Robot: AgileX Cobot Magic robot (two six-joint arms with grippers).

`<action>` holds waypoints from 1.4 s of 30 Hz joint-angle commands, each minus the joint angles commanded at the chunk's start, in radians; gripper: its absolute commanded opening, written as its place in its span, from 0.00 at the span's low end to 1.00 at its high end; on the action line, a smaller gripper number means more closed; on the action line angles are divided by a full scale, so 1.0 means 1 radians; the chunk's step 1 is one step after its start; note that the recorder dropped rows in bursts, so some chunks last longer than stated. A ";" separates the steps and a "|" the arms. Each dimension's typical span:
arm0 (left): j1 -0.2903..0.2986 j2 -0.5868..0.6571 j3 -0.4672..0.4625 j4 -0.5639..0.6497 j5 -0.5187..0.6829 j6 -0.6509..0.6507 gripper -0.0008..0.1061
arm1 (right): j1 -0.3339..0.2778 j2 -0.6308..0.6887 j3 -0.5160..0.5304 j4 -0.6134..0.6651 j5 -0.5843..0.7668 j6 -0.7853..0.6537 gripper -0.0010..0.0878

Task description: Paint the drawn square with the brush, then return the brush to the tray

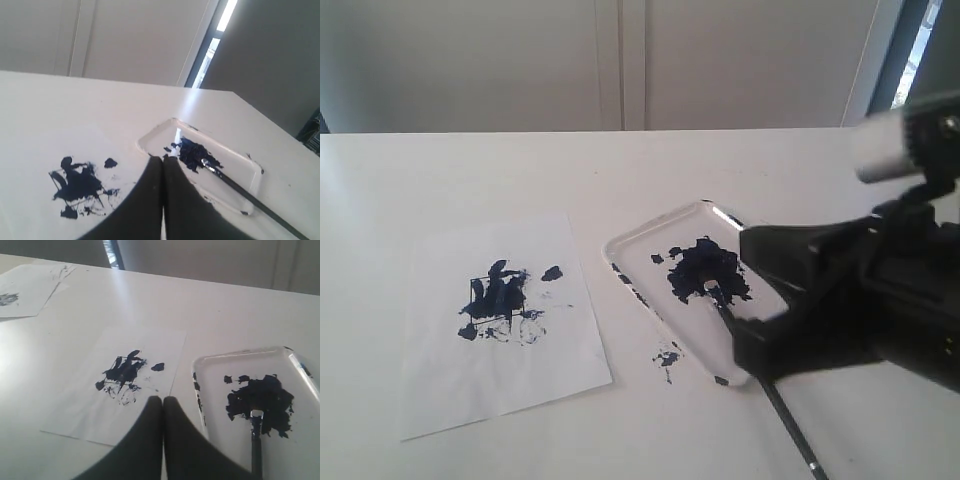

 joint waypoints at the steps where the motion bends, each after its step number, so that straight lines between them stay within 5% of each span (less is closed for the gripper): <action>1: 0.000 -0.002 0.011 -0.007 0.000 0.000 0.01 | 0.005 -0.027 0.023 -0.004 -0.021 0.000 0.01; 16: 0.000 -0.070 0.095 -0.030 0.039 0.000 0.01 | 0.007 -0.473 0.343 -0.065 -0.351 0.048 0.01; 31: 0.000 -0.070 0.095 -0.014 0.019 0.000 0.01 | 0.007 -0.484 0.472 -0.060 -0.419 0.048 0.01; 42: 0.000 -0.070 0.095 -0.007 0.008 0.000 0.01 | 0.007 -0.484 0.475 -0.058 -0.430 0.078 0.01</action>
